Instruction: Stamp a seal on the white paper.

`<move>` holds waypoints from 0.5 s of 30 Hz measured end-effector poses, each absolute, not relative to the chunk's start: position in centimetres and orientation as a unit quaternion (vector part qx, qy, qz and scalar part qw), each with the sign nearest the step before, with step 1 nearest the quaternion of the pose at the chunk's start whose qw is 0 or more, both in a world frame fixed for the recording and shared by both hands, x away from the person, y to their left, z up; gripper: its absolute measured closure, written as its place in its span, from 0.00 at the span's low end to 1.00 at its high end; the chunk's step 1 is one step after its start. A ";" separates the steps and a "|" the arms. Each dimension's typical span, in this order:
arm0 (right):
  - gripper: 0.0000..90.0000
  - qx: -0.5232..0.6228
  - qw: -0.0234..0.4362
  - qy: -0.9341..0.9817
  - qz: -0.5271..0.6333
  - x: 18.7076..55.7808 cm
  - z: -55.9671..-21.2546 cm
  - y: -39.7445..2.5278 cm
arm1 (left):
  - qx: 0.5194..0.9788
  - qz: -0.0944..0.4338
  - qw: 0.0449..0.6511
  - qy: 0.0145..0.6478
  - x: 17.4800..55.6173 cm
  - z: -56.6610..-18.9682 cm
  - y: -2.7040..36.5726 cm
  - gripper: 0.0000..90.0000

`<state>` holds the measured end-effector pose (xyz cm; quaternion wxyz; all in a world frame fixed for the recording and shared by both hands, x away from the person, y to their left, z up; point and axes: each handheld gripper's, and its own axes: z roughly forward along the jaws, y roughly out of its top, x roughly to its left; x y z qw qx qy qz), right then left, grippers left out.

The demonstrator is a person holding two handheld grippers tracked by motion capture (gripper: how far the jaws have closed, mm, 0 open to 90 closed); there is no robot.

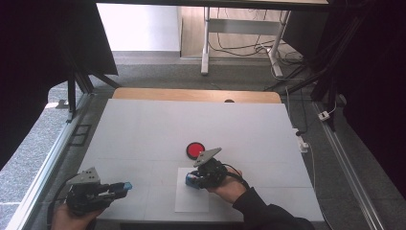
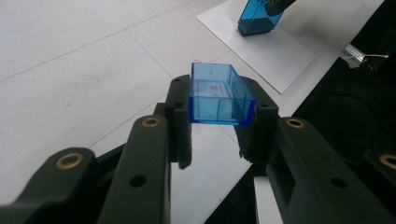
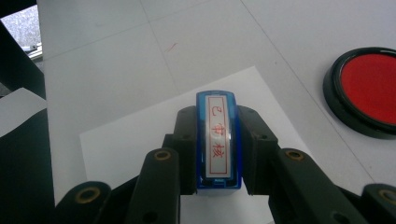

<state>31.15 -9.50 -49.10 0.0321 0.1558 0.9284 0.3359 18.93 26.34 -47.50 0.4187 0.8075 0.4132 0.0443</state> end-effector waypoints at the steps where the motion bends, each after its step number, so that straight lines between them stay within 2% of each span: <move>1: 0.79 0.155 0.033 0.928 0.337 31.1 -49.0 -9.5 | 0.807 0.044 0.419 0.414 18.9 -47.5 26.3 0.76; 15: 0.79 0.160 0.036 0.916 0.365 31.1 -47.6 -10.0 | 0.808 0.045 0.419 0.413 18.9 -47.5 26.3 0.76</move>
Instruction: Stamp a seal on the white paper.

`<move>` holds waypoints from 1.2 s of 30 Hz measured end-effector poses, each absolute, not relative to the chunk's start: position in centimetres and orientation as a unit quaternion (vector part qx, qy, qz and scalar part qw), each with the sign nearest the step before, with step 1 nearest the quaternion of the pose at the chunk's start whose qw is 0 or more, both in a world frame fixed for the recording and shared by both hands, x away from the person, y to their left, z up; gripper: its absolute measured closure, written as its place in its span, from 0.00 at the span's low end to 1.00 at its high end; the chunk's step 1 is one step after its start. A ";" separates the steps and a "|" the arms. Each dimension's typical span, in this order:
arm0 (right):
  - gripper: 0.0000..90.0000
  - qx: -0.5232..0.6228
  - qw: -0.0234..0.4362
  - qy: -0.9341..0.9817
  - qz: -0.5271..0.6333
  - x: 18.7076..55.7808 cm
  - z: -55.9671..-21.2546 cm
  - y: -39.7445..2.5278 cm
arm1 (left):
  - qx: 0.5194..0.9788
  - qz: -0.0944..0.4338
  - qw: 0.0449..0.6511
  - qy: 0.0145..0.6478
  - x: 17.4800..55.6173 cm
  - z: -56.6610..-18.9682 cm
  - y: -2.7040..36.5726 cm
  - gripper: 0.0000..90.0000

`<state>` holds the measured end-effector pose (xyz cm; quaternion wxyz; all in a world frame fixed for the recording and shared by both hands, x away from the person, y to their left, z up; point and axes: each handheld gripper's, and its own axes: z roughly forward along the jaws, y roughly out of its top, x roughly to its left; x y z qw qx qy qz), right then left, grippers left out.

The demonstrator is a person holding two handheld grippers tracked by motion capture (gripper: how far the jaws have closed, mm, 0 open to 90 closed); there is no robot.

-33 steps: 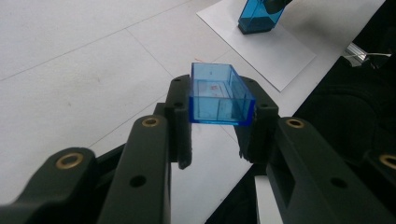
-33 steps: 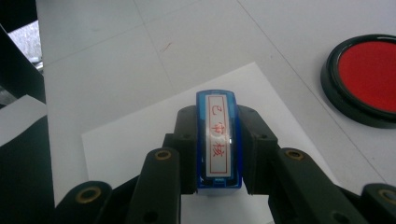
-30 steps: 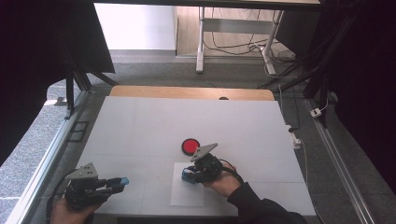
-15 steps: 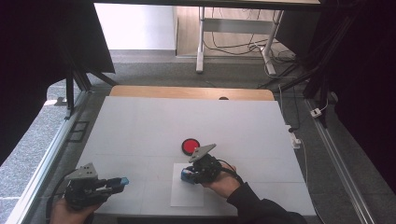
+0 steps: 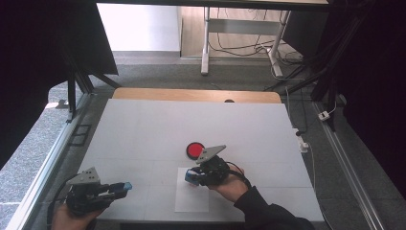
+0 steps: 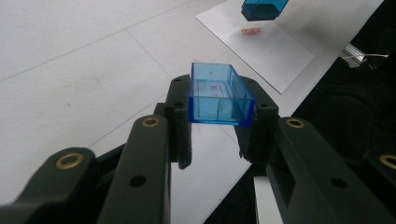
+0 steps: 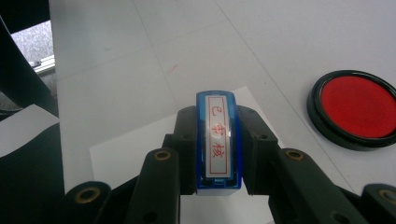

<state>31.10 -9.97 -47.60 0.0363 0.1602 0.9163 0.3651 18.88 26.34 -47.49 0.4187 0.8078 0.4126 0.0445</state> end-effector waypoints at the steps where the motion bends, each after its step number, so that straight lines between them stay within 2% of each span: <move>1: 0.79 0.161 0.037 0.915 0.367 31.1 -47.5 -10.0 | 0.808 0.044 0.419 0.412 18.9 -47.5 26.4 0.76; 36: 0.79 0.165 0.043 0.881 0.442 31.0 -43.0 -11.8 | 0.811 0.046 0.417 0.408 18.8 -47.5 26.2 0.76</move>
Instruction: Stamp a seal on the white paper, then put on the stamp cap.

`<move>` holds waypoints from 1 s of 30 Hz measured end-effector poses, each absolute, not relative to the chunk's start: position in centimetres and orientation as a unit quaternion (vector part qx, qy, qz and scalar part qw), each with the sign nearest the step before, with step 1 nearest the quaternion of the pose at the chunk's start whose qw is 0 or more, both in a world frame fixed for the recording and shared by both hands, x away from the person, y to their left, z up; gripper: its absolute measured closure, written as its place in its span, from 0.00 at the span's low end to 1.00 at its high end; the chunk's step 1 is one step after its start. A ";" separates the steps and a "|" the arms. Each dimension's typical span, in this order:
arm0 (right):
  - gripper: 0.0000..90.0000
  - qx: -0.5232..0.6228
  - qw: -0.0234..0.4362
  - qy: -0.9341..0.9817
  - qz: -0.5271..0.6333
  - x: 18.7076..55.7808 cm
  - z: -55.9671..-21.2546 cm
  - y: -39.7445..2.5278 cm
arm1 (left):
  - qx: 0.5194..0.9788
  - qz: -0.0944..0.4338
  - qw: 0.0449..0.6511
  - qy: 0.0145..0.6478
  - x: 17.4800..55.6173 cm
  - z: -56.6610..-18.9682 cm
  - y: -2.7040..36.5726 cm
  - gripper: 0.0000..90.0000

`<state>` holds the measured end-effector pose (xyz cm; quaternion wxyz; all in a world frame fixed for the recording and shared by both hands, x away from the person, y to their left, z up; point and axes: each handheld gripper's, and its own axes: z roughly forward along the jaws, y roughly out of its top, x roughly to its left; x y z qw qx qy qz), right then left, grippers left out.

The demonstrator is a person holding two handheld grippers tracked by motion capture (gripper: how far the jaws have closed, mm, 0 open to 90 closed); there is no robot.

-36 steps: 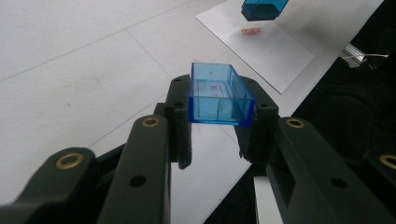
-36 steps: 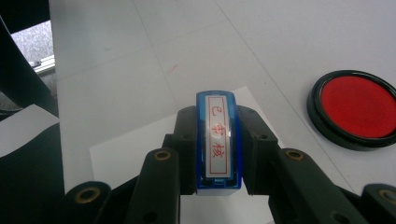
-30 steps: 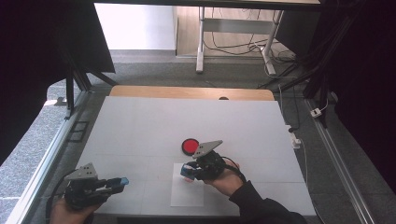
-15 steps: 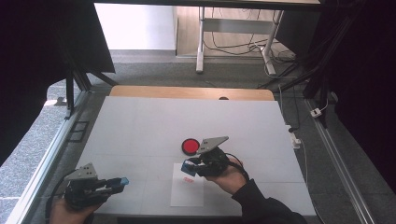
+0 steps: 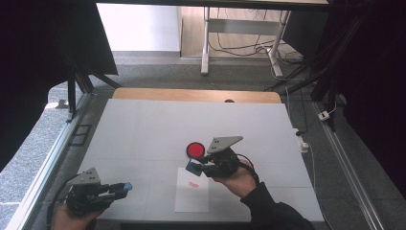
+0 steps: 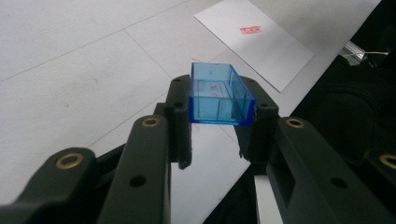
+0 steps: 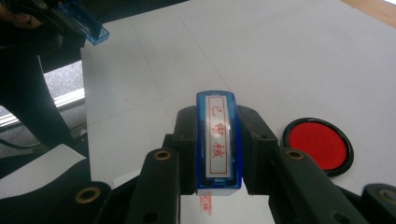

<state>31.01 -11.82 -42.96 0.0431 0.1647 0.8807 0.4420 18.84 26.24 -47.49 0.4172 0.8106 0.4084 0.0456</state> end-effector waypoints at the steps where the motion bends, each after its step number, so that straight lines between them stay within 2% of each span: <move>1: 0.79 0.164 0.042 0.880 0.444 31.0 -42.9 -11.9 | 0.811 0.045 0.417 0.408 18.8 -47.5 26.2 0.76; 15: 0.79 0.157 0.036 0.874 0.458 30.8 -41.7 -12.0 | 0.810 0.040 0.423 0.404 18.9 -47.4 26.3 0.76; 30: 0.79 0.147 0.032 0.873 0.463 30.8 -41.5 -12.0 | 0.823 0.044 0.429 0.370 19.2 -46.7 24.7 0.76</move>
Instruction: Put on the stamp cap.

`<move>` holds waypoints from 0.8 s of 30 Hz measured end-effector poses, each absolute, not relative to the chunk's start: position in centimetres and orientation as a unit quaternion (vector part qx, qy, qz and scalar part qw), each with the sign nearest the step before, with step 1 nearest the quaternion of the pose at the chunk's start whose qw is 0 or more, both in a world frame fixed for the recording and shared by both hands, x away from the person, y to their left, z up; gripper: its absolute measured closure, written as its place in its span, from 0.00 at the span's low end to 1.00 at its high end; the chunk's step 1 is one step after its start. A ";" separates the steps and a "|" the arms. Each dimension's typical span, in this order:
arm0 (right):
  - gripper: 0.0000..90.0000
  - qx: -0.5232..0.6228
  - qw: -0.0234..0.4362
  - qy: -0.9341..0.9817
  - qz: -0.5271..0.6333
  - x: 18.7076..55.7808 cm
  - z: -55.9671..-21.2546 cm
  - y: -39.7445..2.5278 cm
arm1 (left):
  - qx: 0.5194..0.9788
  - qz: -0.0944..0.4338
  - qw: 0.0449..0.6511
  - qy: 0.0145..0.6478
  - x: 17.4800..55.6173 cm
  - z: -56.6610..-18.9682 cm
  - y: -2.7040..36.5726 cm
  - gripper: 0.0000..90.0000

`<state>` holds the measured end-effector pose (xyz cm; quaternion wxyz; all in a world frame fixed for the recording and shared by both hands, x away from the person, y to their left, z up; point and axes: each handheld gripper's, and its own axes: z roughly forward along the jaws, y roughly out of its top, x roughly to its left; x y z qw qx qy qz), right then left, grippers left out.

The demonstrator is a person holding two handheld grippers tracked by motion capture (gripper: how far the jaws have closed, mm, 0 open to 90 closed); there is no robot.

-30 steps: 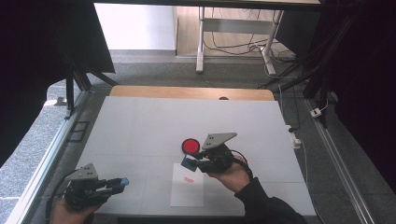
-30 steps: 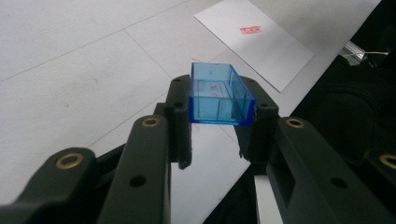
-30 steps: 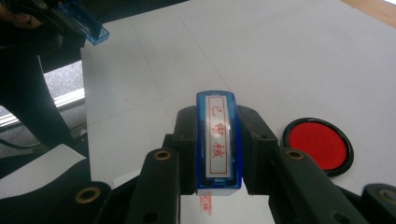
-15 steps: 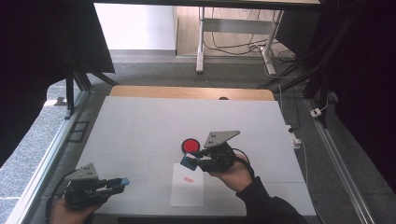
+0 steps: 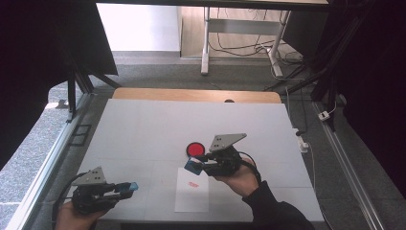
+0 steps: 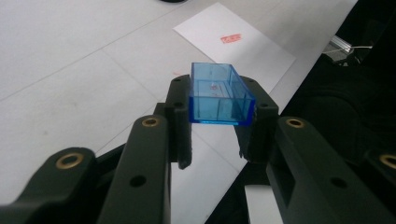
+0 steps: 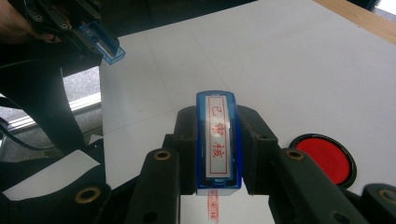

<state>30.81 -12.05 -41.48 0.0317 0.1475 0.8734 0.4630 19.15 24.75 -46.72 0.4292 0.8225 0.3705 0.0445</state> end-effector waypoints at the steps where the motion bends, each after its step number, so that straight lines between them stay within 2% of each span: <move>1: 0.79 0.148 0.032 0.873 0.463 30.8 -41.4 -12.1 | 0.824 0.045 0.429 0.366 19.2 -46.7 24.6 0.76; 10: 0.79 0.147 0.033 0.870 0.469 30.9 -41.0 -12.3 | 0.842 0.053 0.429 0.322 20.3 -46.4 22.8 0.76; 24: 0.79 0.137 0.033 0.865 0.481 30.9 -40.0 -12.8 | 0.851 0.013 0.442 0.282 22.7 -46.4 20.4 0.76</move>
